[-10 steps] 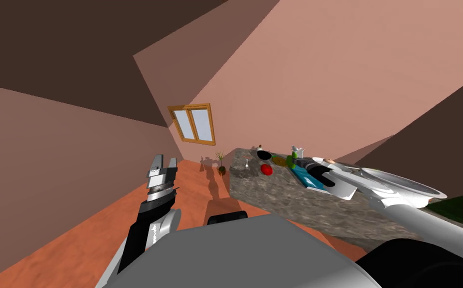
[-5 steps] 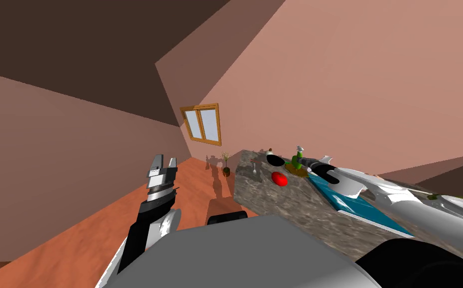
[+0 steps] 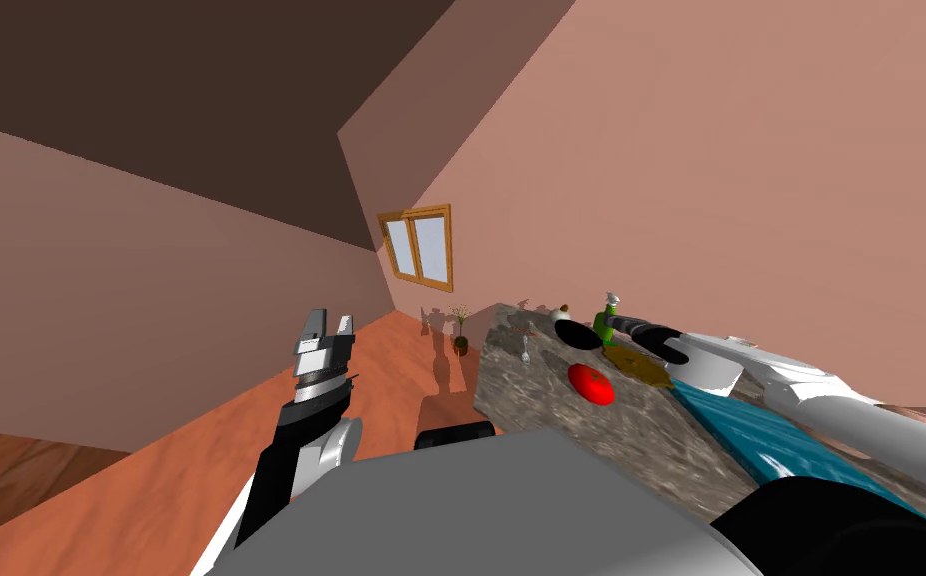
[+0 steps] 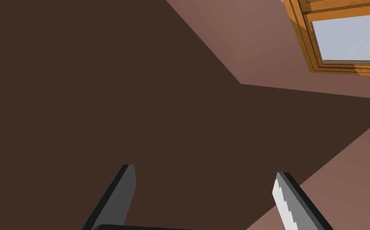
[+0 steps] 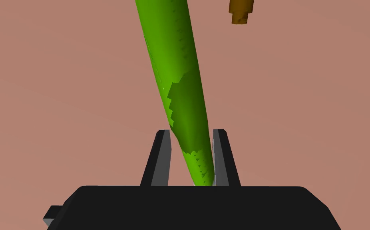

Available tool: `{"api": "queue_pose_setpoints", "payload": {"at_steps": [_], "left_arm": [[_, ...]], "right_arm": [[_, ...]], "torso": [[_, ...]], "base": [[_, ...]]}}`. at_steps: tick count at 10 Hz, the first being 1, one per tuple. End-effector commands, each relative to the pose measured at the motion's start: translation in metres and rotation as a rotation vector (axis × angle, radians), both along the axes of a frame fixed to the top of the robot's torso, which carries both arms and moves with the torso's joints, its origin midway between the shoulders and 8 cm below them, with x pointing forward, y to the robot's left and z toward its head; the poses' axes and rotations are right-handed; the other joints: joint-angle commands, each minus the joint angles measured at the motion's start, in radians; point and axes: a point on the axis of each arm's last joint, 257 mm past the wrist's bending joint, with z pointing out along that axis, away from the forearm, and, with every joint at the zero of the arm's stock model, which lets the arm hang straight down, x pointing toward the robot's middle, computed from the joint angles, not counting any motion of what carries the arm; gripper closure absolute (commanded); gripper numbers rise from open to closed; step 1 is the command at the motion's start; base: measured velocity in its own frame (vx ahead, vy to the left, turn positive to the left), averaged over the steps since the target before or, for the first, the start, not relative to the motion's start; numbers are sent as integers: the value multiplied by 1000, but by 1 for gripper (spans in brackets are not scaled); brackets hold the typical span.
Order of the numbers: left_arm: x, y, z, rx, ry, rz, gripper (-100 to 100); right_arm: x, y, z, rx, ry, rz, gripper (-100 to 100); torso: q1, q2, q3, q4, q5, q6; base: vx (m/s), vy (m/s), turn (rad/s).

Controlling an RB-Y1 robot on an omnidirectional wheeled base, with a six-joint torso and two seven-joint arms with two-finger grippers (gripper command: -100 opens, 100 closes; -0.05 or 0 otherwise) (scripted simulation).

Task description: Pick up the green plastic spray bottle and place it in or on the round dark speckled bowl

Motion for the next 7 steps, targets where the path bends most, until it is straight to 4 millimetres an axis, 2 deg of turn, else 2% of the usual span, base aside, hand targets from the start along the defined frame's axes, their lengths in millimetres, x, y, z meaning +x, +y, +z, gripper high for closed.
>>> {"api": "queue_pose_setpoints", "payload": {"at_steps": [1,3,4,7], "left_arm": [[0,0,0,0,0,0,0],[0,0,0,0,0,0,0],[0,0,0,0,0,0,0],[0,0,0,0,0,0,0]], "right_arm": [[-7,-11,-1,33,-9,-40,100],[-7,-13,-1,33,-7,-44,100],[-7,-13,-1,36,-10,-45,-100],[-7,-13,0,36,-10,-44,-100]], "torso": [[0,0,0,0,0,0],[0,0,0,0,0,-1],[0,4,2,1,0,2],[0,9,5,3,0,2]], "base": [[79,13,225],[57,5,136],[10,0,0],[2,0,1]]}}
